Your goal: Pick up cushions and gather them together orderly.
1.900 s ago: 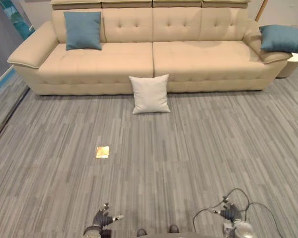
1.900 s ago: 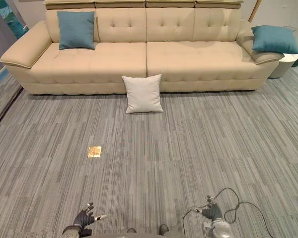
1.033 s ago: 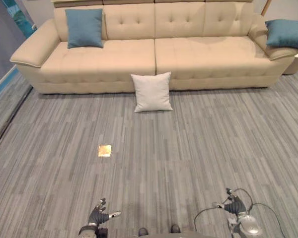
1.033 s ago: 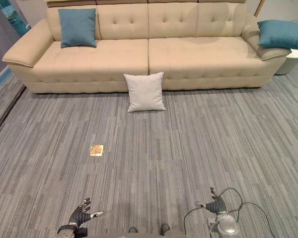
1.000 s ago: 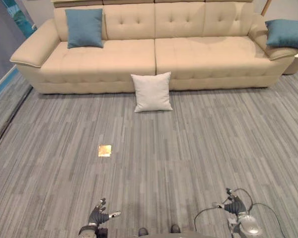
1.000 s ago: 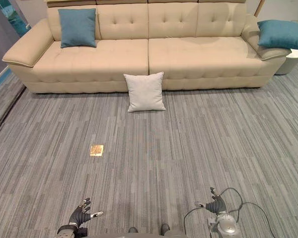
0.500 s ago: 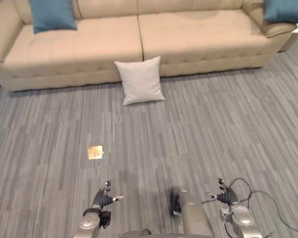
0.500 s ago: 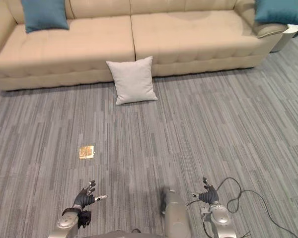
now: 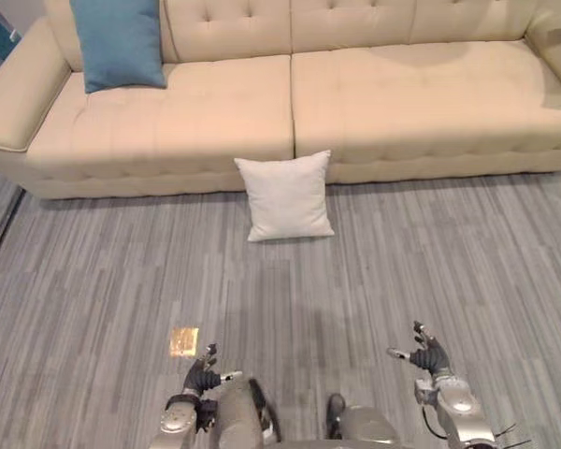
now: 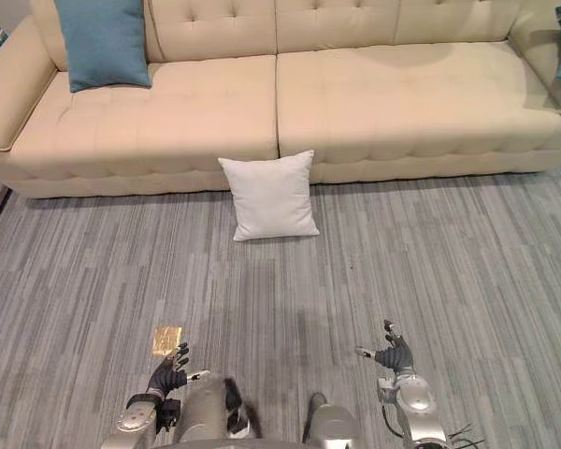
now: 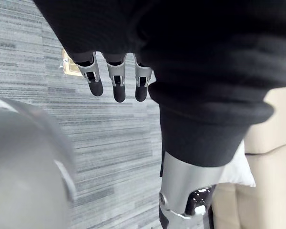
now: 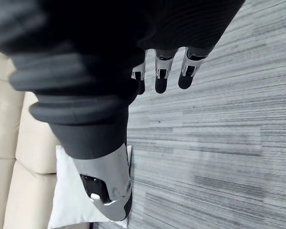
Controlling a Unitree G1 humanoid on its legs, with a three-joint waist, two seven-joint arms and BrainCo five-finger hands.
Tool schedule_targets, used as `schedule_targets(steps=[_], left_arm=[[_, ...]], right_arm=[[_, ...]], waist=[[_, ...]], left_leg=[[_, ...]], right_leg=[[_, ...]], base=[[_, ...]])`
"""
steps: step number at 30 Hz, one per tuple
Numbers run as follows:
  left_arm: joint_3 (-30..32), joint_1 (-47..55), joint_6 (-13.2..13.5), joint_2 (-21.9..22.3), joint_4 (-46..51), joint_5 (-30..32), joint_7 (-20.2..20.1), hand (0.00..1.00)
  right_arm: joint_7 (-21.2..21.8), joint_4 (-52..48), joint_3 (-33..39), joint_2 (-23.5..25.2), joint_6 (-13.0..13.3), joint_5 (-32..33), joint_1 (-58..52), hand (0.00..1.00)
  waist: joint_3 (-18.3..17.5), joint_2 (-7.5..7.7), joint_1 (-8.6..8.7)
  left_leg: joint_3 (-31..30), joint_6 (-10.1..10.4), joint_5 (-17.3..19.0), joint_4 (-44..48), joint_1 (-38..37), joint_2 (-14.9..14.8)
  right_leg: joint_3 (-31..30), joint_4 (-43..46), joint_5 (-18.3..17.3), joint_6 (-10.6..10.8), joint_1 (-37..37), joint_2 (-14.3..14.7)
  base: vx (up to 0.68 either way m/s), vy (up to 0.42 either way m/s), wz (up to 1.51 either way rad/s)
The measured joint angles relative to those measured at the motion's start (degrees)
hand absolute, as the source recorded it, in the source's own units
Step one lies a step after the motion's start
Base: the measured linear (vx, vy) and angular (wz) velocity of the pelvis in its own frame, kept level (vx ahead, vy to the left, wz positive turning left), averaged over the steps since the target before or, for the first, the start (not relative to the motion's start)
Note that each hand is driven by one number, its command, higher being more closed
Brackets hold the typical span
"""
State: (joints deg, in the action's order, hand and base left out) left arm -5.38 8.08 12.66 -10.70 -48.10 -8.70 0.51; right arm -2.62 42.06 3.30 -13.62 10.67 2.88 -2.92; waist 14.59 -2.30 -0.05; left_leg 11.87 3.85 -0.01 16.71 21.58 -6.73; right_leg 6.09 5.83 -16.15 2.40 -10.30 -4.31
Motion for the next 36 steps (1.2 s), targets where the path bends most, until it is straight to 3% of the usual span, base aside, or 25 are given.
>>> schedule_targets(steps=[1, 3, 6, 7, 8, 10, 11, 13, 14, 15, 16, 17, 19, 20, 21, 22, 24, 26, 29, 30, 31, 32, 34, 36], left_arm=[[1.0, -0.1, 0.0, 0.0, -0.5, -0.4, 0.4, 0.0], [1.5, -0.9, 0.2, 0.3, -0.6, -0.6, 0.9, 0.0], [1.3, -0.8, 0.0, -0.4, -1.9, -0.8, 1.0, 0.0], [1.0, -0.5, -0.3, -0.6, -2.1, -0.8, 1.1, 0.0], [1.0, -0.3, -0.3, -0.6, -2.1, -0.8, 1.2, 0.0], [0.9, -0.7, -0.4, -0.7, -2.0, -0.8, 1.2, 0.0], [0.9, -1.1, -0.3, -0.8, -2.0, -0.8, 1.2, 0.0], [1.0, -2.7, -0.3, -0.7, -2.1, -0.8, 1.2, 0.0], [1.0, -2.9, -0.3, -0.8, -2.1, -0.8, 1.2, 0.0], [0.9, -2.7, -0.3, -0.8, -2.2, -0.8, 1.1, 0.0], [1.1, -2.6, -0.4, 0.1, -3.1, -0.8, 1.2, 0.0], [1.2, -2.7, -0.6, 1.0, -3.6, -0.8, 1.5, 0.0], [1.2, -2.8, -0.4, 1.5, -3.6, -0.6, 1.8, 0.0], [1.2, -3.0, -0.5, 1.7, -3.7, -0.6, 1.8, 0.0], [1.3, -3.1, -0.5, 2.1, -3.7, -0.5, 1.8, 0.0], [1.3, -3.1, -0.5, 2.3, -3.7, -0.5, 2.0, 0.0], [1.3, -2.5, -0.5, 3.0, -3.7, -0.6, 2.0, 0.0], [1.4, -2.5, -0.5, 3.7, -3.7, -0.6, 2.0, 0.0], [1.8, -2.0, -0.8, 3.6, -4.6, -0.6, 2.1, 0.0], [1.8, -1.7, -0.8, 3.7, -4.7, -0.6, 2.1, 0.0], [1.7, -1.3, -0.8, 3.8, -4.8, -0.6, 2.1, 0.0], [1.8, -1.2, -0.9, 3.5, -5.7, -0.6, 2.2, 0.0], [2.0, -2.0, -0.9, 2.7, -5.9, -0.6, 2.3, 0.0], [2.2, -3.0, -0.9, 2.1, -5.9, -0.6, 2.4, 0.0]], right_arm=[[0.1, -0.1, -0.3, 0.6, 0.0, -0.2, -0.7, 0.0], [0.1, 0.0, -0.3, 0.7, 0.0, -0.3, -1.4, 0.0], [0.2, 1.1, -0.8, 1.9, -0.1, -0.3, -2.0, 0.0], [0.4, 1.8, -1.9, 2.0, -0.4, -0.3, -2.0, 0.0], [0.4, 1.8, -2.5, 2.0, -0.5, -0.4, -2.0, 0.0], [0.4, 1.7, -4.0, 1.9, -0.3, -0.8, -1.8, 0.0], [0.5, 1.7, -3.9, 1.9, -0.2, -0.7, -1.8, 0.0], [0.5, 2.0, -3.9, 1.9, -0.3, -0.7, -1.4, 0.0], [0.5, 2.0, -3.9, 1.9, -0.3, -0.7, -1.6, 0.0], [0.4, 2.0, -3.9, 1.9, -0.4, -0.7, -2.8, 0.0], [0.4, 2.4, -3.8, 1.5, -0.5, -0.7, -4.3, 0.0], [0.3, 3.5, -3.7, 0.8, -0.9, -0.8, -3.5, 0.0], [0.4, 3.5, -3.2, 1.0, -1.0, -0.8, -3.6, 0.0], [0.4, 3.5, -3.0, 1.1, -1.0, -0.8, -3.9, 0.0], [0.3, 3.7, -2.7, 1.2, -1.1, -0.7, -4.7, 0.0], [0.3, 3.7, -2.7, 1.2, -1.1, -0.7, -5.1, 0.0], [0.1, 3.7, -2.0, 1.4, -0.9, -0.6, -5.6, 0.0], [0.1, 3.7, -1.2, 1.3, -0.9, -0.5, -4.6, 0.0], [0.0, 3.7, -1.1, 1.7, -0.8, -0.1, -3.1, 0.0], [0.1, 3.7, -1.1, 1.7, -0.8, -0.1, -3.2, 0.0], [0.1, 3.7, -1.2, 1.3, -0.8, -0.1, -3.3, 0.0], [0.0, 4.2, -1.3, 1.6, -1.0, -0.2, -3.2, 0.0], [-0.2, 3.9, -1.6, 2.0, -0.9, -0.3, -3.3, 0.0], [-0.7, 3.9, -2.1, 1.9, -0.8, -0.7, -2.8, 0.0]], waist=[[-1.0, 1.5, -0.29], [-1.5, 2.61, 0.48], [-1.3, 4.92, 1.28], [-1.1, 4.65, 1.77], [-1.1, 4.42, 1.98], [-1.5, 2.4, 2.58], [-1.6, 2.05, 2.64], [-1.5, 1.94, 3.04], [-1.5, 2.19, 3.21], [-1.9, 3.2, 3.53], [-1.9, 3.09, 3.91], [-2.1, 1.24, 3.51], [-2.4, 1.09, 4.14], [-2.4, 1.03, 4.29], [-2.2, 0.9, 4.26], [-2.2, 1.03, 4.07], [-2.1, 1.16, 3.05], [-2.1, 0.97, 2.21], [-2.1, 0.76, 1.97], [-2.2, 0.34, 1.91], [-2.2, -0.87, 1.88], [-2.1, -1.13, 1.76], [-2.2, 0.59, 1.86], [-1.9, 1.14, 1.54]], left_leg=[[-0.4, -3.8, 1.5, 3.3, 0.5, 2.0], [0.1, -6.4, 5.3, 7.1, 0.7, 3.8], [2.1, -8.7, 11.7, 7.2, -8.8, 7.0], [1.9, -9.1, 13.7, 6.6, -14.0, 7.3], [1.9, -9.3, 14.0, 5.5, -16.5, 7.3], [0.6, -9.2, 14.0, -1.5, -25.2, 6.2], [0.6, -9.1, 13.9, -2.7, -26.5, 5.7], [-0.3, -9.1, 13.9, -4.2, -28.8, 4.7], [-0.6, -8.5, 13.9, -4.5, -29.5, 4.7], [-1.1, -4.7, 14.6, -4.8, -31.3, 5.1], [-2.7, -1.8, 16.8, -4.5, -33.4, 5.2], [-3.3, -1.4, 17.2, -4.4, -33.9, 3.6], [-5.8, 2.6, 14.6, 0.7, -32.5, 2.3], [-6.1, 3.8, 13.9, 3.6, -31.5, 1.8], [-6.7, 7.6, 11.5, 10.8, -29.2, 0.5], [-6.8, 9.1, 9.6, 15.1, -27.7, -0.2], [-2.7, 5.7, 13.2, 23.7, -23.1, -3.7], [-0.3, 2.4, 15.1, 20.2, -17.8, -4.1], [-0.9, 2.8, 14.0, 5.9, -14.8, -2.3], [-0.9, 2.7, 11.9, 2.7, -15.1, -2.2], [-1.1, 2.3, 6.7, -0.5, -15.3, -2.5], [-0.8, 1.9, 5.6, 0.1, -15.7, -2.4], [-0.5, 1.3, 6.2, -1.3, -16.2, -0.3], [0.5, 0.6, 6.6, -1.2, -15.2, 0.7]], right_leg=[[-0.9, 2.1, -1.0, 0.1, -0.2, -2.3], [-2.3, 12.6, -0.9, 0.4, 3.9, -4.8], [-6.7, 45.2, 6.8, 10.8, 14.0, -9.2], [-5.6, 54.6, 5.1, 7.7, 16.8, -9.9], [-4.8, 57.0, 4.0, 5.8, 18.1, -9.8], [0.3, 51.9, 0.3, 0.4, 23.2, -6.4], [1.2, 48.5, -0.4, 0.0, 24.7, -5.2], [2.8, 28.7, 1.0, -0.1, 29.6, -1.9], [2.9, 22.8, 3.4, -0.2, 30.0, -1.3], [2.3, 10.1, 12.6, -1.0, 29.3, 0.0], [1.0, 8.7, 22.0, -3.6, 28.3, 0.4], [1.8, 10.9, 22.0, -4.1, 28.9, 1.8], [3.4, 14.6, 15.4, -4.9, 27.8, 1.1], [4.2, 14.7, 14.4, -4.9, 26.8, 0.9], [5.8, 13.1, 13.2, -5.2, 23.5, 0.8], [6.4, 11.8, 13.0, -5.3, 21.3, 0.8], [7.7, 6.7, 12.6, -5.9, 14.9, 1.0], [7.9, 4.0, 12.1, -5.6, 12.3, 0.9], [6.7, 4.9, 11.2, -3.3, 11.9, -0.1], [6.4, 5.3, 10.8, -2.8, 11.7, 0.1], [6.0, 5.8, 10.0, -1.8, 11.6, 0.9], [4.7, 6.9, 9.2, -1.1, 11.5, 0.8], [4.1, 7.4, 8.4, 0.4, 11.8, -1.2], [3.3, 9.3, 7.6, 1.4, 14.3, -2.4]], base=[[0.72, 0.324, -0.31], [0.63, 0.26, -0.03], [0.57, 0.205, -0.05], [0.58, 0.139, -0.07], [0.53, 0.089, -0.06], [0.62, 0.049, 0.07], [0.51, 0.003, 0.23], [0.44, -0.07, 0.38], [0.63, -0.146, 0.52], [0.54, -0.164, 0.63], [0.64, -0.18, 0.38], [0.49, -0.145, 0.37], [0.43, -0.149, 0.39], [0.39, -0.192, 0.61], [0.29, -0.153, 0.58], [0.32, -0.16, 0.57], [0.28, -0.099, 0.31], [0.24, -0.019, 0.1], [0.16, 0.082, -0.16], [0.16, 0.143, -0.26], [0.13, 0.147, -0.32], [0.21, 0.194, -0.31], [0.19, 0.165, -0.07], [0.09, 0.144, -0.1]])
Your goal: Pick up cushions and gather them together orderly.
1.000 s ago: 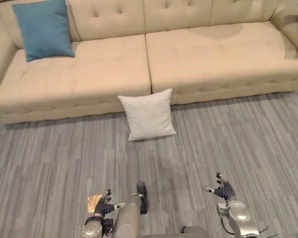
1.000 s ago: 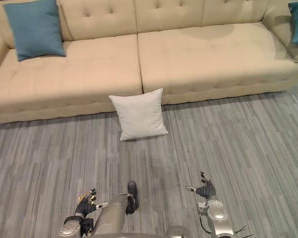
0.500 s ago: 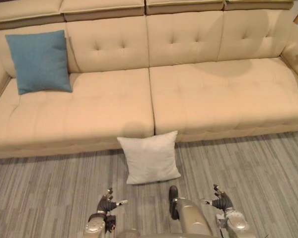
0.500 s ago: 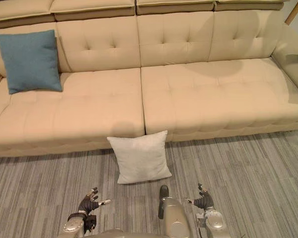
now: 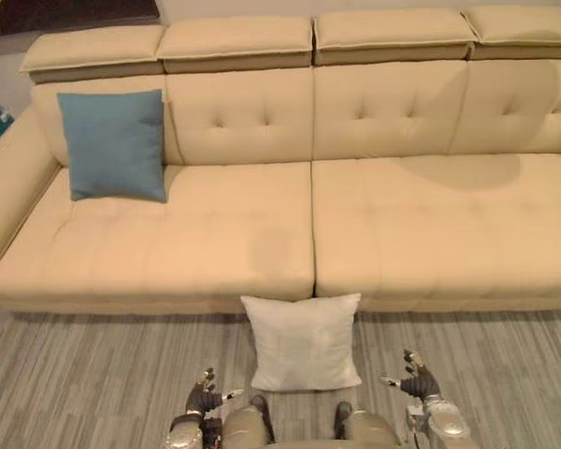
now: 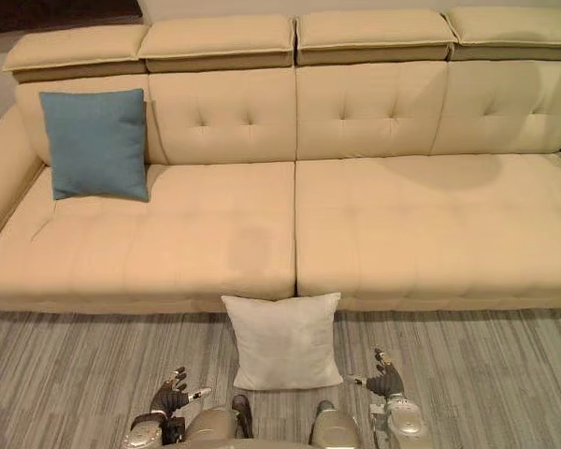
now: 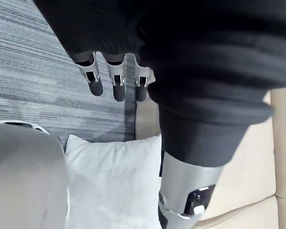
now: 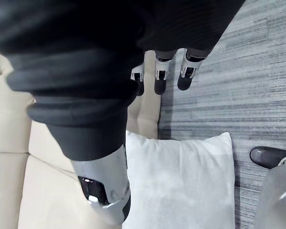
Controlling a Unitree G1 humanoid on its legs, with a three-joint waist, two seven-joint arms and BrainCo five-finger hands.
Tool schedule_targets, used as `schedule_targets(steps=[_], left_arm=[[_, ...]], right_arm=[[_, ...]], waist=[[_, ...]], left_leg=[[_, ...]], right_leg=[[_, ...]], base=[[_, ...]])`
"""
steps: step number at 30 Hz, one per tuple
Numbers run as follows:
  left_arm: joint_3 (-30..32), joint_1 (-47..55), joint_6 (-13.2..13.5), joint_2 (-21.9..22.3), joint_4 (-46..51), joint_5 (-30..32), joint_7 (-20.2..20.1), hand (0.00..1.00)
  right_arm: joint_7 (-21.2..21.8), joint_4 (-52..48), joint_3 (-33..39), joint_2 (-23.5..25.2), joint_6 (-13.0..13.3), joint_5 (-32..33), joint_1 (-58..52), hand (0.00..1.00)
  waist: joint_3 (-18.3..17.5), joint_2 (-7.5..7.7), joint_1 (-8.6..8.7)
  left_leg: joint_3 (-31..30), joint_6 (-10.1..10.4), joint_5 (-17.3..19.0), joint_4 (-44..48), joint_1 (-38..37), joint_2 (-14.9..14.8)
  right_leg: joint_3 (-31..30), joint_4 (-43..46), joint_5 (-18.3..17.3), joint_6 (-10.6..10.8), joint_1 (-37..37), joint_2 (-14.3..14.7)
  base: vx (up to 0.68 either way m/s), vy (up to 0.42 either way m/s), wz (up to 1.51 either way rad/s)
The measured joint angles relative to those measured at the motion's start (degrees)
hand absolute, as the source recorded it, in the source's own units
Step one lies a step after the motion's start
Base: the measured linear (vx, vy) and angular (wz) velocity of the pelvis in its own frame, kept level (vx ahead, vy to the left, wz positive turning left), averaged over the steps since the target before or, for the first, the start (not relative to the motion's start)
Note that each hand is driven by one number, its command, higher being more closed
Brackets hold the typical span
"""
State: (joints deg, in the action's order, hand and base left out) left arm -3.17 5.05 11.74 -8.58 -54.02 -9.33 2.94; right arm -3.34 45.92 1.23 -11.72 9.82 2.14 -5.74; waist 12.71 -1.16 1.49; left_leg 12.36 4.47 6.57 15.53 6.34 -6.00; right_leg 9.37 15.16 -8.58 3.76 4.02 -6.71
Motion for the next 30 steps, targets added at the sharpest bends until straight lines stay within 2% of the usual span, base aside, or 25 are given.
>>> schedule_targets(steps=[2, 4, 6, 10, 11, 14, 16, 17, 19, 22, 25, 28, 29, 30], left_arm=[[0.3, -1.6, 0.0, -0.9, 0.0, 0.0, 0.5, 0.0], [0.5, -5.2, 0.1, -3.0, 0.4, -0.1, 1.4, 0.0], [0.6, -8.7, 0.6, -4.8, 0.7, -0.3, 3.1, 0.0], [0.6, -13.7, 1.2, -5.6, 2.3, -3.0, 3.9, 0.0], [1.1, -16.1, 1.5, -5.6, 2.8, -4.3, 4.6, 0.0], [2.5, -22.5, 1.6, -5.6, 2.8, -6.1, 5.9, 0.0], [5.3, -31.3, 2.3, -5.9, 3.0, -7.1, 6.3, 0.0], [5.8, -33.0, 2.3, -5.9, 3.1, -7.3, 6.3, 0.0], [6.1, -39.3, 2.5, -5.8, 5.2, -8.2, 7.3, 0.0], [6.0, -45.4, 2.6, -5.8, 7.6, -9.2, 8.0, 0.0], [6.0, -51.0, 2.7, -5.9, 9.0, -10.3, 8.7, 0.0], [5.8, -56.7, 3.3, -7.3, 10.1, -11.5, 9.8, 0.0], [5.5, -58.8, 3.3, -7.8, 10.3, -11.5, 9.9, 1.0], [5.4, -59.6, 3.3, -8.0, 10.4, -11.5, 10.0, 1.0]], right_arm=[[-0.4, 0.1, -0.3, -0.1, 0.0, 0.0, 2.2, 0.0], [-0.7, 0.6, -1.7, -0.4, 0.1, 0.0, 6.8, 0.0], [-2.0, 0.3, -2.4, -0.7, 0.5, 0.1, 11.1, 0.0], [-3.9, -1.9, -2.4, -1.2, 1.0, 0.8, 14.6, 0.0], [-4.6, -2.2, -2.4, -1.3, 1.0, 2.3, 17.1, 0.0], [-6.5, -2.3, -2.3, -2.2, 1.0, 4.5, 23.2, 0.0], [-8.2, -2.2, -1.6, -2.6, 1.0, 6.7, 31.6, 0.0], [-8.6, -2.2, -1.6, -2.8, 1.0, 6.9, 33.4, 0.0], [-9.4, -1.8, -1.7, -4.1, 1.1, 7.7, 42.5, 0.0], [-11.1, -1.7, -1.7, -4.8, 1.1, 9.7, 51.5, 0.0], [-11.8, -1.6, -1.9, -4.9, 1.1, 11.3, 57.2, 0.0], [-13.0, -0.2, -2.4, -4.3, 1.1, 12.0, 64.5, 0.0], [-13.5, 0.2, -2.4, -4.2, 1.1, 12.1, 66.6, 1.0], [-13.8, 0.2, -2.4, -3.9, 1.1, 12.6, 67.4, 1.0]], waist=[[0.8, 0.39, -0.03], [4.6, 0.3, 0.47], [7.3, -0.24, -0.13], [10.8, 0.16, -1.49], [11.8, 0.57, -1.58], [14.0, 0.56, -1.02], [17.1, 1.01, -1.01], [17.7, 1.02, -0.99], [18.6, 1.02, -1.11], [18.7, 0.95, -1.53], [18.8, 0.95, -2.27], [18.8, 0.92, -2.17], [18.8, 0.91, -2.3], [18.8, 0.91, -2.25]], left_leg=[[0.5, 0.0, 0.0, 1.1, 2.5, 0.7], [0.5, -1.0, 0.8, 5.0, 6.4, 0.6], [0.5, -1.3, 3.8, 12.2, 12.8, -1.1], [0.3, -2.2, 8.2, 22.7, 22.4, -3.4], [0.2, -2.6, 9.4, 26.7, 27.7, -4.2], [-1.1, -3.1, 9.9, 33.6, 38.6, -5.6], [-1.7, -3.3, 10.1, 39.4, 49.1, -7.1], [-1.8, -3.4, 10.1, 40.6, 51.1, -7.3], [-1.9, -3.7, 10.3, 45.2, 60.6, -8.1], [-2.2, -3.9, 10.4, 49.7, 69.0, -9.2], [-2.5, -4.0, 10.3, 52.0, 73.5, -9.8], [-2.5, -4.7, 10.2, 52.5, 77.7, -10.3], [-2.1, -4.7, 10.2, 52.8, 78.9, -10.9], [-1.9, -4.7, 10.1, 53.0, 79.3, -11.2]], right_leg=[[-0.6, 2.9, -0.8, 0.3, 3.2, -1.1], [-1.6, 7.8, -2.0, 0.1, 7.7, -1.7], [-1.9, 14.7, -4.5, -0.2, 14.0, -1.6], [-2.9, 25.4, -8.8, -1.0, 24.0, -1.7], [-3.2, 29.6, -10.0, -1.1, 29.5, -1.8], [-3.3, 36.3, -11.0, -2.0, 39.7, -1.8], [-3.6, 42.0, -11.3, -2.5, 50.1, -1.5], [-3.8, 43.2, -11.3, -2.5, 52.1, -1.5], [-5.0, 48.2, -11.3, -2.6, 62.3, -1.4], [-5.7, 52.5, -11.3, -2.6, 71.1, -1.2], [-5.7, 54.8, -11.3, -2.7, 75.5, -1.2], [-5.5, 55.0, -10.9, -2.8, 79.5, -1.2], [-5.4, 55.1, -10.5, -3.4, 80.5, -1.2], [-5.3, 55.3, -10.4, -3.4, 80.9, -1.2]], base=[[0.04, 0.077, -0.08], [-0.07, 0.016, 0.0], [-0.15, -0.03, -0.05], [-0.17, -0.044, -0.06], [-0.13, -0.019, -0.05], [-0.16, -0.045, 0.06], [-0.15, -0.059, -0.04], [-0.15, -0.056, -0.11], [-0.13, -0.052, -0.11], [-0.12, -0.04, -0.09], [-0.11, -0.018, -0.04], [-0.08, -0.008, -0.01], [-0.06, -0.001, 0.0], [0.0, 0.0, 0.0]])
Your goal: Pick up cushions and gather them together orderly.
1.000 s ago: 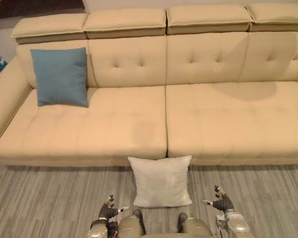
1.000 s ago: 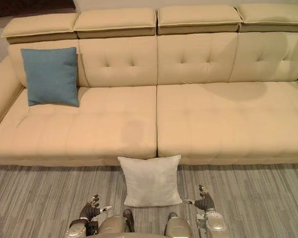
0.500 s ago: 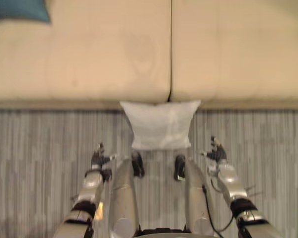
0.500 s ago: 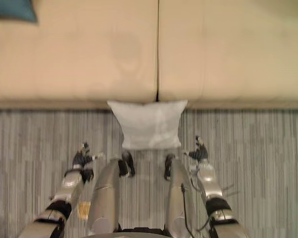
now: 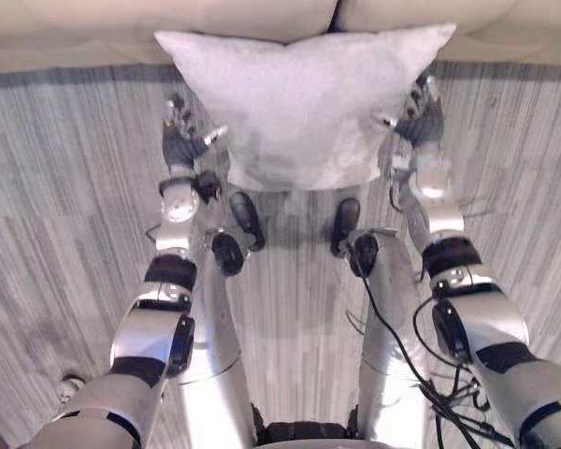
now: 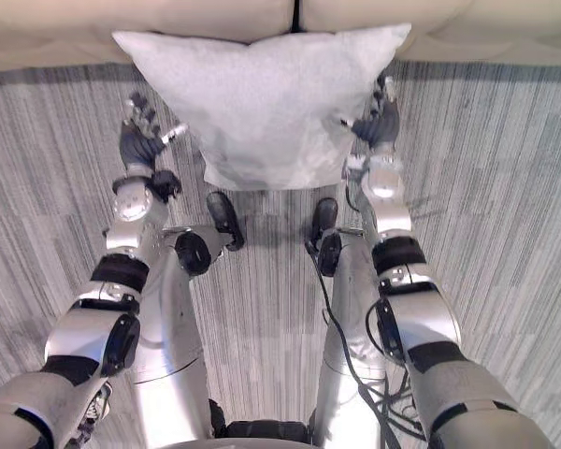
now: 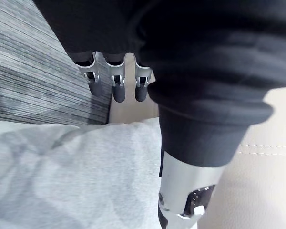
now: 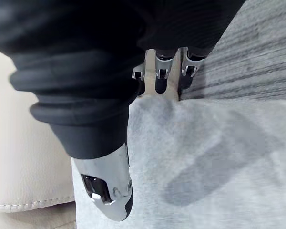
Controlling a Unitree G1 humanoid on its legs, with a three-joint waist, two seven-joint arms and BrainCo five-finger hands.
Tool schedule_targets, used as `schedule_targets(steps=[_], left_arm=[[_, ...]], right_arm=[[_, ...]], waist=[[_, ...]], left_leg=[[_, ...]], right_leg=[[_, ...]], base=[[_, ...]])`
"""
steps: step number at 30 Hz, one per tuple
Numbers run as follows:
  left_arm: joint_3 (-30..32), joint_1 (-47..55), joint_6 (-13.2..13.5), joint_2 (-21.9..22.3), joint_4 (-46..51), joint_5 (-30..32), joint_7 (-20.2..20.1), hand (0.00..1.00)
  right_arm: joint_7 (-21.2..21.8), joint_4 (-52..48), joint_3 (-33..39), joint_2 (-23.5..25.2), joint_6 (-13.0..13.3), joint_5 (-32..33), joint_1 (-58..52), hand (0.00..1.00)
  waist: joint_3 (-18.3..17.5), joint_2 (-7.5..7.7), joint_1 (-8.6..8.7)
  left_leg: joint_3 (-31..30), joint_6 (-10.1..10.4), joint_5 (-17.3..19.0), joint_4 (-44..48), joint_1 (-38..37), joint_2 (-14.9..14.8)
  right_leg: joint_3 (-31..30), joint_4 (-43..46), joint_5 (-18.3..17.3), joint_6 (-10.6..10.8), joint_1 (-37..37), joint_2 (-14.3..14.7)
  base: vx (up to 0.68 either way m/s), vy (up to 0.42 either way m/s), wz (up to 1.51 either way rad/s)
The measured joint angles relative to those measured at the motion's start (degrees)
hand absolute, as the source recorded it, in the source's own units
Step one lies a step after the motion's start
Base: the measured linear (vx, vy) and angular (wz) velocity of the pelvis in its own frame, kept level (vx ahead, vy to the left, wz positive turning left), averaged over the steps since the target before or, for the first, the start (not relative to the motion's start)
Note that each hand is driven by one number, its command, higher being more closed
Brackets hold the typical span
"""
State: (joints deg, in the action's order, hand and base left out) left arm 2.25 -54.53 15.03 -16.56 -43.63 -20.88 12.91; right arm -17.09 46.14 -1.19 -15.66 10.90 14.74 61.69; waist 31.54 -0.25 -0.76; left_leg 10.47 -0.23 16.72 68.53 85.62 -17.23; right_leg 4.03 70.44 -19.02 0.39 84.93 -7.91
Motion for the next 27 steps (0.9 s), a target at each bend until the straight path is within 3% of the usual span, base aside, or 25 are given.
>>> schedule_targets(steps=[9, 15, 18, 24, 26, 27], left_arm=[[-0.4, -4.4, -0.3, -2.0, 1.6, 0.0, 5.2, 1.0], [-2.1, -1.5, -0.3, -1.7, 9.3, 0.2, 8.5, 1.0], [-2.7, 2.5, -0.2, -0.2, 13.7, 0.5, 9.2, 1.0], [-7.2, 17.8, 2.0, 5.3, 27.9, 2.5, 10.7, 1.0], [-10.7, 27.6, 3.0, 7.9, 33.0, 2.6, 10.7, 1.0], [-11.2, 29.6, 3.1, 8.5, 34.5, 2.6, 10.6, 1.0]], right_arm=[[-3.0, -0.8, -0.6, 3.3, -0.1, 3.8, 3.4, 1.0], [-2.9, -10.2, -4.6, 4.3, 0.0, 5.4, -0.9, 1.0], [-2.8, -15.2, -5.9, 4.8, 0.0, 5.3, -5.8, 1.0], [-2.7, -31.7, -6.2, 6.5, 2.5, 2.3, -24.3, 1.0], [-2.4, -37.1, -7.2, 6.7, 3.2, 0.4, -34.6, 1.0], [-2.2, -39.0, -7.3, 6.6, 3.3, 0.3, -36.9, 1.0]], waist=[[0.0, 0.01, 1.0], [-0.1, 0.1, 1.45], [-0.2, 0.11, 1.44], [-1.8, 0.26, 1.29], [-7.9, 0.25, 1.36], [-8.2, 0.26, 1.39]], left_leg=[[0.6, -0.1, 0.0, 1.7, 1.4, -0.8], [0.3, -0.3, -0.5, 1.3, -0.8, -1.4], [0.4, -0.1, -0.6, -0.8, -6.0, -1.6], [2.1, 1.8, -1.9, -12.7, -25.7, -0.4], [3.2, 2.7, -2.4, -17.9, -31.7, 0.6], [3.4, 2.9, -2.6, -19.2, -34.0, 0.9]], right_leg=[[-0.2, 1.5, 0.0, 0.1, 1.4, 0.0], [0.1, 1.1, 0.2, -0.3, -0.8, 0.7], [0.8, -1.3, 0.3, -0.4, -6.2, 1.1], [2.3, -12.9, 1.3, -0.9, -25.8, 1.6], [2.5, -17.7, 1.4, -0.7, -31.5, 1.4], [2.6, -18.9, 1.5, -0.6, -33.8, 1.4]], base=[[-0.02, 0.022, -0.01], [-0.04, 0.002, -0.03], [-0.01, -0.016, -0.04], [0.03, -0.052, 0.04], [0.12, -0.052, 0.08], [0.22, -0.032, 0.04]])
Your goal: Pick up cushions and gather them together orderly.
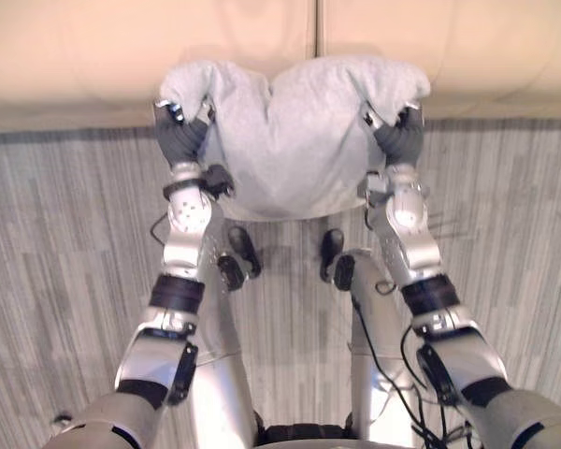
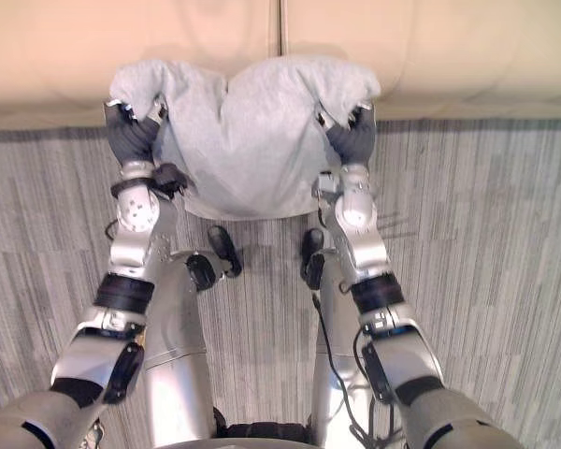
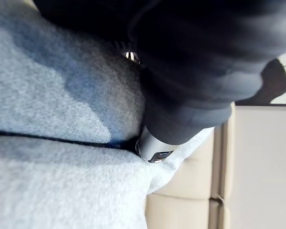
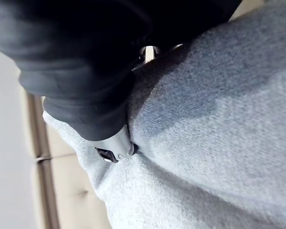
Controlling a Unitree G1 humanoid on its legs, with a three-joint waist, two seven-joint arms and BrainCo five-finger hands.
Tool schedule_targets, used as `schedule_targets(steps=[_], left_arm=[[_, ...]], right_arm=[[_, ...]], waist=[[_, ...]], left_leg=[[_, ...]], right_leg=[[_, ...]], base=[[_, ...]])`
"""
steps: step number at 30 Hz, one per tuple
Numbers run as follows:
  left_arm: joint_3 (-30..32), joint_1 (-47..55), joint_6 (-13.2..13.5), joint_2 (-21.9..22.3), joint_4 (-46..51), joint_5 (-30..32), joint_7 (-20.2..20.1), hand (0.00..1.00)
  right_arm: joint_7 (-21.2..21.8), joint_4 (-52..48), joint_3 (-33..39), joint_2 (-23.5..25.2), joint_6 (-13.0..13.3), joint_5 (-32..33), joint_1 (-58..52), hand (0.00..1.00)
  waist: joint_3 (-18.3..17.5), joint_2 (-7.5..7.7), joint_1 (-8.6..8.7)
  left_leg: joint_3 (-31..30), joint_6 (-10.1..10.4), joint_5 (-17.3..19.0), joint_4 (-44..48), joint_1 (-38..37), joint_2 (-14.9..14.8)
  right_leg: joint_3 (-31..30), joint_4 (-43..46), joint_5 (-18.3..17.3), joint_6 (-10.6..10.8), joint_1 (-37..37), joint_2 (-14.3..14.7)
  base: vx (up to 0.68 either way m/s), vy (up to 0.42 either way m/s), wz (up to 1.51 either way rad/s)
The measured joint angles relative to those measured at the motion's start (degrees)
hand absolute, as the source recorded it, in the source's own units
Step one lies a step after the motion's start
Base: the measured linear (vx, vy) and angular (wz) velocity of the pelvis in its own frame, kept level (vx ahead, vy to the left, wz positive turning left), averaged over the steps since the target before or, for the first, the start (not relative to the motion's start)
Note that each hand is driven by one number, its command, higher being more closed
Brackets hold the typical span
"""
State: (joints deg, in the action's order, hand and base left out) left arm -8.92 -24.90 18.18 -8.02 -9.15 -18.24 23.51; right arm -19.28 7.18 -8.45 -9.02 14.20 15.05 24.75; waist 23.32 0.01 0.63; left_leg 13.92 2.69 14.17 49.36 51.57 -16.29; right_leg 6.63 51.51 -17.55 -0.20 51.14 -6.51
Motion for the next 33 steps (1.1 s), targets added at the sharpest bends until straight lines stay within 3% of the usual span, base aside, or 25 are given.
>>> schedule_targets(steps=[2, 7, 15, 19, 21, 23, 24, 25, 26, 28, 29, 30, 31, 32, 33], left_arm=[[-0.9, 5.5, 0.7, 1.6, 3.2, 0.3, -0.8, 1.0], [-3.4, 19.9, 1.6, 2.1, 7.4, 0.5, -3.6, 1.0], [-4.2, 28.1, 2.1, 1.1, 7.8, 0.7, -6.0, 1.0], [-4.2, 30.6, 2.1, 0.6, 9.9, 1.1, -6.1, 1.0], [-4.6, 30.6, 1.2, 0.4, 9.9, 1.2, -6.1, 1.0], [-4.9, 31.6, 0.7, -0.1, 9.8, 1.5, -6.6, 1.0], [-5.1, 31.9, 0.4, -0.5, 9.8, 1.9, -6.8, 1.0], [-5.1, 32.1, 0.3, -0.6, 9.8, 2.2, -6.9, 1.0], [-5.1, 32.2, 0.3, -0.7, 9.8, 2.7, -6.9, 1.0], [-5.4, 32.2, 0.3, -1.4, 9.8, 2.9, -6.9, 1.0], [-5.7, 32.2, 0.3, -2.0, 9.6, 3.0, -7.0, 1.0], [-6.2, 32.2, 0.3, -2.6, 9.4, 3.0, -7.0, 1.0], [-6.7, 32.3, 0.2, -2.9, 8.9, 3.0, -7.1, 1.0], [-7.0, 32.4, 0.2, -2.2, 7.9, 3.1, -7.4, 1.0], [-7.5, 33.0, -0.4, -0.5, 6.2, 3.1, -7.8, 1.0]], right_arm=[[0.9, -4.9, -0.3, 0.0, 0.6, -1.3, -6.5, 1.0], [5.8, -11.3, -1.7, 0.1, 1.3, -3.4, -22.0, 1.0], [9.9, -10.2, -2.7, -0.8, 1.0, -4.4, -24.8, 1.0], [10.3, -9.8, -3.8, -1.0, 1.0, -4.4, -23.7, 1.0], [10.3, -8.2, -3.8, -1.5, 1.0, -4.4, -23.6, 1.0], [10.3, -6.5, -3.8, -1.9, 1.0, -4.9, -23.6, 1.0], [10.3, -5.5, -3.9, -2.2, 1.0, -5.4, -23.5, 1.0], [10.3, -5.0, -4.0, -2.4, 1.0, -5.8, -23.5, 1.0], [10.7, -4.2, -4.2, -2.8, 1.0, -6.3, -23.4, 1.0], [10.8, -3.6, -4.5, -3.3, 0.7, -6.3, -23.0, 1.0], [10.9, -3.5, -4.7, -3.8, 0.5, -6.3, -23.0, 1.0], [10.9, -3.5, -4.9, -4.0, 0.3, -6.2, -23.2, 1.0], [11.0, -3.6, -4.9, -4.5, 0.3, -6.2, -24.0, 1.0], [11.0, -3.7, -4.9, -5.4, 0.3, -6.2, -24.7, 1.0], [11.1, -3.7, -4.8, -6.5, -0.1, -6.2, -25.9, 1.0]], waist=[[-0.4, 0.03, 0.09], [-8.1, 0.27, 0.18], [-11.6, 0.35, 1.38], [-12.0, 0.29, 1.12], [-12.0, 0.34, 1.73], [-12.0, 0.42, 1.79], [-12.0, 0.25, 1.79], [-12.3, -0.06, 1.97], [-13.0, -0.08, 1.8], [-12.9, -0.41, 1.83], [-12.8, -0.81, 2.13], [-13.1, -0.57, 2.64], [-13.4, -0.07, 3.15], [-13.5, -1.14, 3.49], [-15.0, -4.15, 3.36]], left_leg=[[0.9, 0.2, -0.1, -3.8, -7.6, 0.7], [2.8, 1.3, -1.1, -15.8, -23.3, 3.6], [5.4, 1.0, -2.8, -26.8, -36.0, 6.9], [6.9, 0.5, 0.4, -26.7, -40.0, 7.3], [7.0, 0.3, 2.3, -26.3, -42.5, 7.4], [7.0, -0.4, 4.7, -25.5, -46.3, 8.5], [6.5, -2.0, 6.2, -25.5, -47.9, 8.9], [6.3, -2.5, 6.7, -25.6, -48.3, 8.9], [5.8, -2.5, 7.4, -25.9, -48.5, 8.9], [4.9, -2.4, 7.5, -28.1, -49.4, 9.1], [4.2, -1.3, 6.9, -30.3, -50.5, 9.1], [4.0, 1.4, 6.0, -31.9, -51.8, 9.5], [2.7, 3.3, 6.8, -32.3, -53.3, 10.2], [1.7, 4.3, 7.3, -32.4, -54.3, 9.8], [0.5, 6.4, 6.5, -30.0, -53.5, 7.1]], right_leg=[[0.8, -3.8, 0.2, 0.4, -7.6, -0.3], [1.2, -16.2, 1.6, 2.5, -23.1, -0.5], [-0.4, -30.1, 6.4, 4.6, -35.9, -0.1], [-3.5, -27.6, 6.9, 5.3, -36.6, -0.2], [-3.7, -18.3, 6.9, 5.8, -34.3, -1.0], [-3.5, -6.3, 9.0, 8.4, -31.7, -3.3], [-3.3, -0.9, 11.1, 6.3, -29.4, -4.5], [-2.7, 0.2, 9.6, 5.3, -28.8, -4.7], [-1.2, -1.0, 6.1, 4.8, -26.5, -4.7], [0.6, -8.7, 5.6, 4.0, -23.8, -4.0], [1.1, -17.7, 7.4, 4.1, -22.4, -2.4], [0.9, -27.5, 11.9, 3.7, -22.7, -1.2], [0.0, -30.7, 18.3, 2.5, -23.2, -1.0], [-0.5, -29.1, 19.6, 1.5, -23.6, -0.3], [1.5, -27.2, 17.2, 0.5, -23.7, 0.7]], base=[[0.23, -0.012, 0.03], [0.21, 0.029, 0.01], [0.16, 0.067, -0.11], [0.08, 0.103, -0.43], [0.06, 0.109, -0.16], [0.1, 0.07, 0.04], [0.13, 0.043, 0.15], [0.17, 0.012, 0.17], [0.2, -0.027, 0.16], [0.24, -0.059, 0.19], [0.33, -0.106, 0.41], [0.47, -0.173, 0.61], [0.46, -0.196, 0.62], [0.52, -0.168, 0.44], [0.52, -0.151, 0.24]])
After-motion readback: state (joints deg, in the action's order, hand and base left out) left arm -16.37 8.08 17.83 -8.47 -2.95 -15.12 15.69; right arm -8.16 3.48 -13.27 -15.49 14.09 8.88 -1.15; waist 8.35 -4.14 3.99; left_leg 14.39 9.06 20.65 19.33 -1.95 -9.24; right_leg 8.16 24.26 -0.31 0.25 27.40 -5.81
